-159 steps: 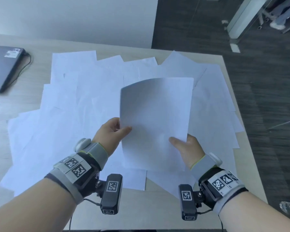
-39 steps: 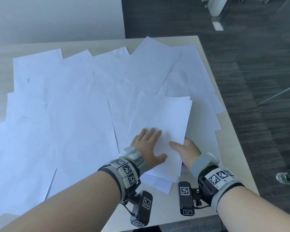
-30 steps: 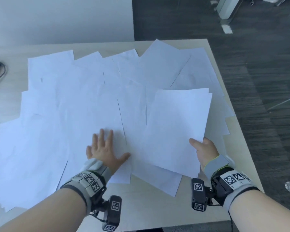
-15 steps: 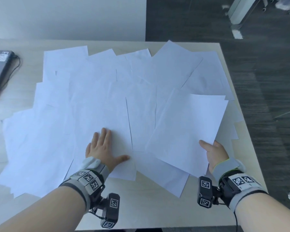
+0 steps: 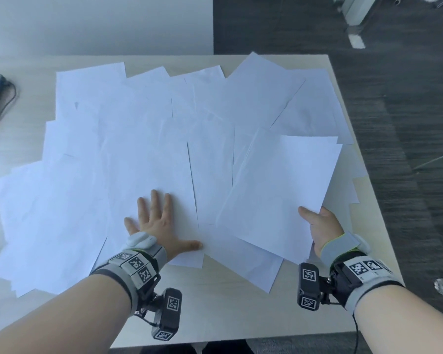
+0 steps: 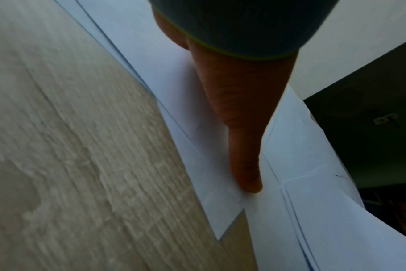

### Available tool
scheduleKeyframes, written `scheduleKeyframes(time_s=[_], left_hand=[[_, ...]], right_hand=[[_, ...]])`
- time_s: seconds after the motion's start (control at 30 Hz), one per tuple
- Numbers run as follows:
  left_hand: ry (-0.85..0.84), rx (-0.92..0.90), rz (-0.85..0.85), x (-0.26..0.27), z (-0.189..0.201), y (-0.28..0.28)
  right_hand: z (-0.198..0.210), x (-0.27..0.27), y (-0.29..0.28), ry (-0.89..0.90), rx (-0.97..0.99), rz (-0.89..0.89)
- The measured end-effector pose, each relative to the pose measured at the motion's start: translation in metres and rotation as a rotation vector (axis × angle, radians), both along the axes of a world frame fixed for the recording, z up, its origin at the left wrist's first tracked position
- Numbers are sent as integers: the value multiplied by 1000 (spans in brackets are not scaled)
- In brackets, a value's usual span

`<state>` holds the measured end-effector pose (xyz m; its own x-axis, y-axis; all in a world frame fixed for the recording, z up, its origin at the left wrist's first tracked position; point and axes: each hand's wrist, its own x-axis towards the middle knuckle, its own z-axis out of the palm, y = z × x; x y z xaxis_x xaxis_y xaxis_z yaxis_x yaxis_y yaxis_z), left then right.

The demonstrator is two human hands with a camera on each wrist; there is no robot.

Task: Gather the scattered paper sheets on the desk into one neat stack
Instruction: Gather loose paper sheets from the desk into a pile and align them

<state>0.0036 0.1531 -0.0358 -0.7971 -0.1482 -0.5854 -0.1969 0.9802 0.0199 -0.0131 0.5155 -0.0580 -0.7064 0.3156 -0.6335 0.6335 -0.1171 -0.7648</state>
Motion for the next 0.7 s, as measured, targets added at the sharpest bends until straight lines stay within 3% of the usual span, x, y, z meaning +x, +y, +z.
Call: scheduleKeyframes(time_s=[0.3,0.47,0.7], left_hand=[[60,96,-16,-1,2,-2],[209,290,176,-7,3,-14],[295,272,274,-45,34,-3]], right_hand=[[7,-2,-2,1,3,-13],[9,0,1,14,-25,-19],[8,11,21,33,20,-31]])
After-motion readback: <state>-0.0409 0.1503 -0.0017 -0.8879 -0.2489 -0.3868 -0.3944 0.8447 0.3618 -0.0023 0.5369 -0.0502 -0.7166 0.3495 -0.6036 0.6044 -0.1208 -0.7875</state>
